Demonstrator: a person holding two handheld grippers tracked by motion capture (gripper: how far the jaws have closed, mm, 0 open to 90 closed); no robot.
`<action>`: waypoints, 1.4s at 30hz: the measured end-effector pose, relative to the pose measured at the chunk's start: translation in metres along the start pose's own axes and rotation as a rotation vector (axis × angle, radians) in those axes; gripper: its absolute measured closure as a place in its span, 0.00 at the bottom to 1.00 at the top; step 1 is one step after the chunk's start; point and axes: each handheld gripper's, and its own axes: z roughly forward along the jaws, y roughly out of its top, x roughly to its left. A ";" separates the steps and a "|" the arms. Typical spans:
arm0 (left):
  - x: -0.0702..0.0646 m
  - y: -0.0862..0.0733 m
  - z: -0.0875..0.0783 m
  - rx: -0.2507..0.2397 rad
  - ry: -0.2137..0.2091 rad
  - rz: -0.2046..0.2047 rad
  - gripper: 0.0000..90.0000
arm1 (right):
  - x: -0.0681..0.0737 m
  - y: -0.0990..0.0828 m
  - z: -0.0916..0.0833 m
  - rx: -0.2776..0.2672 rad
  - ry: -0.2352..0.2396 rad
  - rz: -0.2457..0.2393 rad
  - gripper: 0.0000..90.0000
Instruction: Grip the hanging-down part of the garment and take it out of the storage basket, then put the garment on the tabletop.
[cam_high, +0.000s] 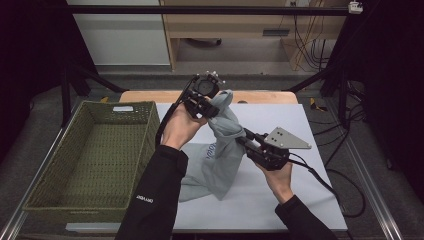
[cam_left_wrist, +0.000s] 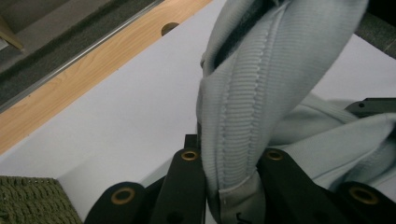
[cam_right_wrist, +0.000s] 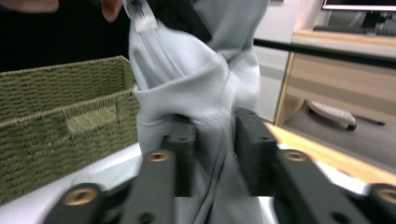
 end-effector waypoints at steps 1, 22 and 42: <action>0.000 -0.001 0.001 0.002 -0.002 0.002 0.93 | 0.000 -0.004 0.001 0.005 0.001 0.007 0.67; -0.001 -0.012 0.014 -0.004 -0.034 0.018 0.93 | -0.021 -0.038 -0.040 -0.008 -0.054 0.104 0.01; -0.025 -0.046 0.039 -0.036 -0.094 0.066 0.93 | -0.037 -0.071 -0.066 -0.017 -0.101 0.145 0.01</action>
